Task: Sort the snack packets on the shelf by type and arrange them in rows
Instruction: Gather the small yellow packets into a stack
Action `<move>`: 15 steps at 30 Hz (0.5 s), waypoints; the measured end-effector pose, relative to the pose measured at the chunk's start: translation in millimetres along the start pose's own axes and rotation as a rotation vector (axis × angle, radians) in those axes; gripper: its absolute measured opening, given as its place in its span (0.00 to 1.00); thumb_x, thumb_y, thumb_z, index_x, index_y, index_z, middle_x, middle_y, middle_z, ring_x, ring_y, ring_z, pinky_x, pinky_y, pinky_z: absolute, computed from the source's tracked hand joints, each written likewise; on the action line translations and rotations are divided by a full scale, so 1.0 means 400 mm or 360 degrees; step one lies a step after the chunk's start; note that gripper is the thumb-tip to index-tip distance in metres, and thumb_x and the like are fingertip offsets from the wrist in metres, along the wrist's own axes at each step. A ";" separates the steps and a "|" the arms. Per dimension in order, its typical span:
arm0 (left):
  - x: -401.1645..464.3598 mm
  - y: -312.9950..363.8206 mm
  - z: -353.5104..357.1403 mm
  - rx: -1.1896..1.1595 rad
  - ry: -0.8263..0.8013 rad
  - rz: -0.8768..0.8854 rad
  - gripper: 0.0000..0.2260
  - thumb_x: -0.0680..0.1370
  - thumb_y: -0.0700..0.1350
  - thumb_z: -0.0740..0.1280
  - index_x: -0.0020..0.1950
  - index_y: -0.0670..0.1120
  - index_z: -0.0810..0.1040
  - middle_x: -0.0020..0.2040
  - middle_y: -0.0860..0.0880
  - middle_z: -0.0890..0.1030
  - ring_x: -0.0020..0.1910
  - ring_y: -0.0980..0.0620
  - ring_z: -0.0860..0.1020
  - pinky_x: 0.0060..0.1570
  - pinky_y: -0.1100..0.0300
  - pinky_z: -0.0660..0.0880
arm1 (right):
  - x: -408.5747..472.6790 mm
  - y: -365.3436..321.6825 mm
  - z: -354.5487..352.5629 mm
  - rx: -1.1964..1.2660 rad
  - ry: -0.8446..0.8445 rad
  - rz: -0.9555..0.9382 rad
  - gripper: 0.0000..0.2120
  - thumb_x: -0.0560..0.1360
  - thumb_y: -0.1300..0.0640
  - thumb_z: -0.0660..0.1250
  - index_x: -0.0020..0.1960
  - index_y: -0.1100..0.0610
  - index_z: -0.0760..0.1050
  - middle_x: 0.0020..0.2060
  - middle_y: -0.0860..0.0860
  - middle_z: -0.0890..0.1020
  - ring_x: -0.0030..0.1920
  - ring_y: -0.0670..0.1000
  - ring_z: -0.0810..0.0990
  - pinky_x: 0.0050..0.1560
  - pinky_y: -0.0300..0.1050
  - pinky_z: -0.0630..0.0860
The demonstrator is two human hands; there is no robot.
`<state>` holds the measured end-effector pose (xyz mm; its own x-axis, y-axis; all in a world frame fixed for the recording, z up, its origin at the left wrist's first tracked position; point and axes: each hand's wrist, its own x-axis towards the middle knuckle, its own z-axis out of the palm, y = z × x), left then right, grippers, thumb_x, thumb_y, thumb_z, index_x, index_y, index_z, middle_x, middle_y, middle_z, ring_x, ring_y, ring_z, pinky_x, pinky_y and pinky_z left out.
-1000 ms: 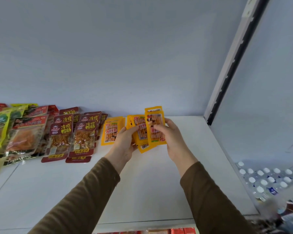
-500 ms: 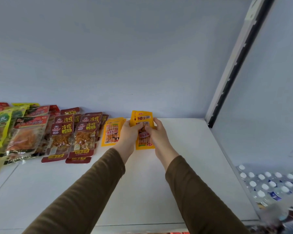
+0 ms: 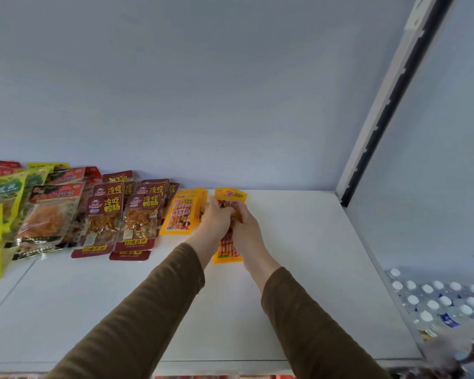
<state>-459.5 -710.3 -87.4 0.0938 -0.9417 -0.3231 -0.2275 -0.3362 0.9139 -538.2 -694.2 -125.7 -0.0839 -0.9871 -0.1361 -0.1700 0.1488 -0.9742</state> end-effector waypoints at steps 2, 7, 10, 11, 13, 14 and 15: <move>-0.002 0.000 -0.003 -0.0039 -0.0037 -0.0018 0.34 0.83 0.41 0.62 0.84 0.47 0.47 0.76 0.42 0.67 0.71 0.39 0.72 0.70 0.41 0.71 | -0.007 0.005 0.006 0.0008 0.0034 -0.0029 0.21 0.86 0.58 0.53 0.77 0.45 0.65 0.68 0.50 0.77 0.64 0.53 0.80 0.64 0.49 0.78; -0.017 -0.006 0.001 -0.0102 -0.0110 -0.0049 0.34 0.84 0.43 0.61 0.85 0.50 0.46 0.73 0.41 0.72 0.68 0.41 0.75 0.68 0.44 0.73 | -0.004 0.025 0.007 -0.0032 0.0127 -0.0085 0.20 0.86 0.58 0.54 0.75 0.44 0.68 0.67 0.48 0.77 0.63 0.51 0.79 0.65 0.47 0.77; -0.023 -0.006 0.000 -0.0113 -0.0146 -0.0065 0.33 0.84 0.43 0.61 0.85 0.51 0.47 0.66 0.43 0.77 0.63 0.43 0.78 0.65 0.43 0.76 | 0.006 0.029 0.009 -0.0082 0.0144 -0.0082 0.20 0.86 0.58 0.53 0.76 0.46 0.67 0.69 0.49 0.75 0.69 0.54 0.75 0.70 0.56 0.75; -0.024 -0.007 -0.002 -0.0132 -0.0161 -0.0072 0.32 0.84 0.43 0.61 0.84 0.51 0.48 0.62 0.45 0.78 0.59 0.46 0.79 0.60 0.47 0.77 | 0.009 0.030 0.009 -0.0090 0.0146 -0.0073 0.20 0.86 0.58 0.52 0.76 0.45 0.67 0.70 0.49 0.75 0.70 0.55 0.74 0.71 0.58 0.74; -0.028 -0.003 -0.006 -0.0147 -0.0183 -0.0061 0.32 0.85 0.43 0.61 0.84 0.52 0.47 0.52 0.51 0.77 0.50 0.53 0.77 0.46 0.56 0.76 | 0.013 0.033 0.006 -0.0090 0.0153 -0.0058 0.20 0.86 0.58 0.52 0.75 0.44 0.67 0.69 0.50 0.75 0.71 0.56 0.72 0.70 0.60 0.73; -0.031 -0.001 -0.007 -0.0140 -0.0188 -0.0051 0.32 0.85 0.43 0.61 0.85 0.52 0.47 0.49 0.54 0.76 0.47 0.56 0.76 0.41 0.60 0.73 | 0.014 0.035 0.005 -0.0081 0.0161 -0.0058 0.20 0.86 0.58 0.52 0.74 0.44 0.68 0.68 0.50 0.76 0.70 0.57 0.73 0.69 0.60 0.74; -0.033 0.000 -0.008 -0.0142 -0.0193 -0.0046 0.32 0.85 0.43 0.61 0.85 0.52 0.47 0.48 0.55 0.76 0.46 0.58 0.75 0.39 0.61 0.72 | 0.015 0.036 0.004 -0.0075 0.0169 -0.0057 0.20 0.86 0.58 0.53 0.74 0.44 0.68 0.67 0.51 0.76 0.70 0.57 0.73 0.69 0.60 0.75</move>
<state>-457.7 -698.0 -82.2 -0.0197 -0.9281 -0.3717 -0.1387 -0.3657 0.9203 -539.6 -697.9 -140.9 -0.1801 -0.9805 -0.0791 -0.2205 0.1186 -0.9681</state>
